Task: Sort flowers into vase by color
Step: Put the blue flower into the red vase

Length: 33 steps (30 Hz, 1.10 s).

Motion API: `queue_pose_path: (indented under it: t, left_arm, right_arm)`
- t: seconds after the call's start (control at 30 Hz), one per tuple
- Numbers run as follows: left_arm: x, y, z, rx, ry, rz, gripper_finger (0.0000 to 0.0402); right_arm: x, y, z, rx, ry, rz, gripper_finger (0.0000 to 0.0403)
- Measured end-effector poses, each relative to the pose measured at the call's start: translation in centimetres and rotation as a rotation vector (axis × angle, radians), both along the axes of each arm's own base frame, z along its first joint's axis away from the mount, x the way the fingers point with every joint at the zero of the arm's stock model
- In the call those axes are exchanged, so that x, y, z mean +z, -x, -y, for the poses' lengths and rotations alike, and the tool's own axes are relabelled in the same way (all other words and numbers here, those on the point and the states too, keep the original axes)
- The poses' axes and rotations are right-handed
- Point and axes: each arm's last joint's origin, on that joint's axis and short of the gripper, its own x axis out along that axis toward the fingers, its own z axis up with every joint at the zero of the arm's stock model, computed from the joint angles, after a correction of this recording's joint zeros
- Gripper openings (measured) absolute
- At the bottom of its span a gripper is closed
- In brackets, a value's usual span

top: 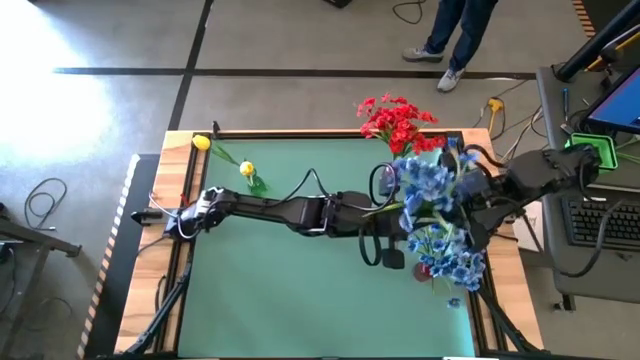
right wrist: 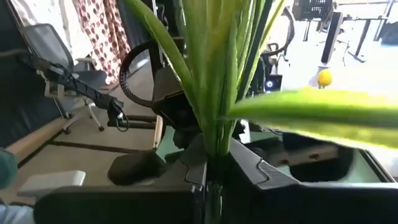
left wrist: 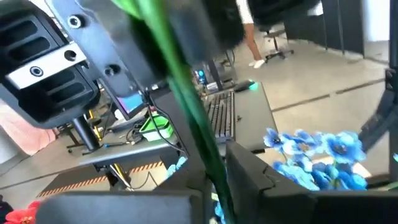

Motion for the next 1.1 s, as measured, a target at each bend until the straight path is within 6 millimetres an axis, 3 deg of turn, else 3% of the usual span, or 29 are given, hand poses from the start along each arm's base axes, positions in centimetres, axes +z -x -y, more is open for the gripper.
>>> queue_pose_path:
  t: [0.23,0.37,0.57,0.73,0.9,1.1]
  left_arm:
    - [0.9,1.9,0.3,-0.008,-0.025,-0.126,0.0099]
    - [0.8,2.6,0.1,0.063,-0.013,-0.204,0.0131]
    - [1.8,4.7,0.1,0.153,-0.016,-0.298,0.0151]
    - [1.7,6.0,1.2,0.137,0.011,-0.377,0.0150]
    - [0.2,6.3,3.2,0.112,0.008,-0.435,0.0151]
    - [-4.6,5.3,5.7,0.081,0.045,-0.424,0.0151]
  right_arm:
    - [1.1,1.9,0.8,0.005,-0.006,0.064,0.0023]
    - [1.7,4.8,2.3,-0.047,-0.016,0.121,0.0023]
    - [1.7,7.4,3.8,-0.178,-0.011,0.139,0.0023]
    - [1.0,9.3,4.9,-0.257,-0.009,0.120,0.0022]
    - [0.2,11.1,5.7,-0.259,-0.052,0.146,0.0022]
    - [-1.4,12.5,6.3,-0.261,-0.088,0.160,0.0022]
